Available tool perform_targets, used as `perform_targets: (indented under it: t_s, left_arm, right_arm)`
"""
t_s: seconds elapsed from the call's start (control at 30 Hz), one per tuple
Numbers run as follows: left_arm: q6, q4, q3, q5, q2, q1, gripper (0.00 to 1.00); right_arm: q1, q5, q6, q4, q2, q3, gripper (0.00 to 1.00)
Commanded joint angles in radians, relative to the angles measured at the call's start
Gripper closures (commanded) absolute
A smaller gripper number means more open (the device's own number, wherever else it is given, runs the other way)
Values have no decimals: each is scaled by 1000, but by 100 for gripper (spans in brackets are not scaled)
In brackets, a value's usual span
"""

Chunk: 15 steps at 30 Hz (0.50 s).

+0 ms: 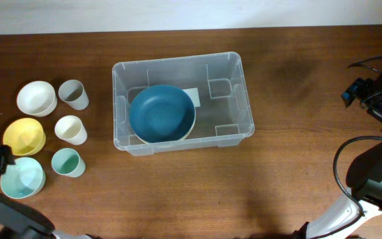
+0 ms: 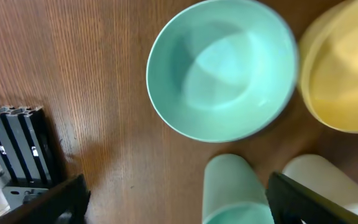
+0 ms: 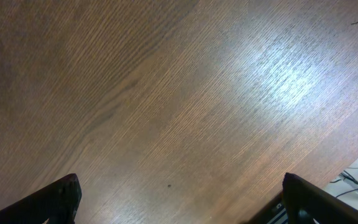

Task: Pack container
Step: 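Move the left gripper to the mint-green bowl and grasp its rim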

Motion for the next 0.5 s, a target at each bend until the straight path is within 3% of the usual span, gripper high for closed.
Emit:
perform_targets:
  t_s: [0.0, 0.27, 0.47]
  left_arm:
    - [-9, -1, -5, -32, 66, 5, 7]
    - [-9, 50, -24, -67, 109, 5, 6]
    - [-10, 182, -158, -63, 109, 10, 6]
  right_arm:
    - [-2, 6, 8, 0, 0, -3, 1]
    - [-2, 6, 8, 0, 0, -3, 1]
    - [-2, 6, 8, 0, 0, -3, 1]
